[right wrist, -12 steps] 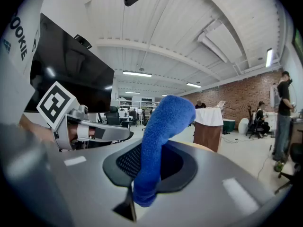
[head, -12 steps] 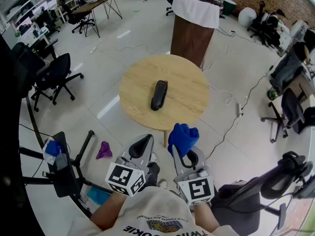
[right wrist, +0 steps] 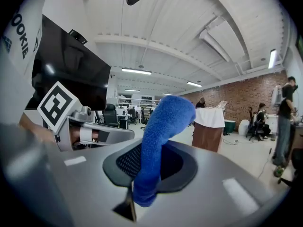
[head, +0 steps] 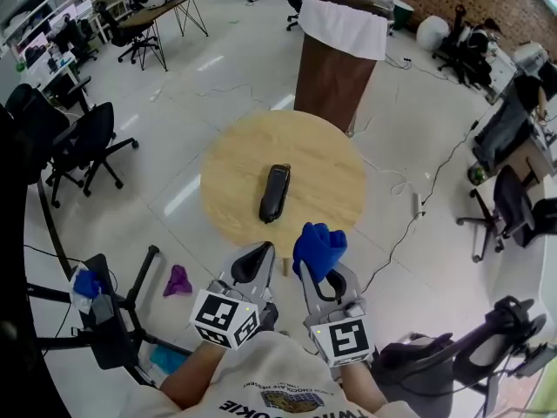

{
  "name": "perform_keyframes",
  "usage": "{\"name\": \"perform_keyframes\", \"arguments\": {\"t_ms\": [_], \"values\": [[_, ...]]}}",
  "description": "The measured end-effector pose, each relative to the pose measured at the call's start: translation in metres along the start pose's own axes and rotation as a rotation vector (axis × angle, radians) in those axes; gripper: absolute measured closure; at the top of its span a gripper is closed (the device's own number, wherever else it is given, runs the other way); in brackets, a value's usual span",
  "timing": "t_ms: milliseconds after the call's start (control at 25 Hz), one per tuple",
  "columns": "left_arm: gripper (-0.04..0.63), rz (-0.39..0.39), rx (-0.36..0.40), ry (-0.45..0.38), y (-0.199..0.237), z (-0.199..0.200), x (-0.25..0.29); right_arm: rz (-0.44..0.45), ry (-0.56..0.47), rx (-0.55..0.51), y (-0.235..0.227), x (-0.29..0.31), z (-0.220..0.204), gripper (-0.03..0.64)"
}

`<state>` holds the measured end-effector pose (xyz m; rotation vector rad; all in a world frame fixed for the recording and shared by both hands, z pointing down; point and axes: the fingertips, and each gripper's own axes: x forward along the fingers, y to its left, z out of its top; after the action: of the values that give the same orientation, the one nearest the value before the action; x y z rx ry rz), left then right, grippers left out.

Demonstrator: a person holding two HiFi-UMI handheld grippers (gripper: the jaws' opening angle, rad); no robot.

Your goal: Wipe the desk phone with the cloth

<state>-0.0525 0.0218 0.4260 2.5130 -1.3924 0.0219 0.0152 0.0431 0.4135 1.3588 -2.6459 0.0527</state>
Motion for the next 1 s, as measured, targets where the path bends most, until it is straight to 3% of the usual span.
{"name": "perform_keyframes", "arguments": {"t_ms": [440,1000], "values": [[0.594,-0.03,-0.024,0.03,0.035,0.014,0.043,-0.004,0.035,-0.002,-0.02,0.052,0.013,0.555],[0.594,-0.094,-0.027,0.045,0.08,0.028,0.087,-0.079,0.046,-0.021,-0.036,0.107,0.034,0.555]]}}
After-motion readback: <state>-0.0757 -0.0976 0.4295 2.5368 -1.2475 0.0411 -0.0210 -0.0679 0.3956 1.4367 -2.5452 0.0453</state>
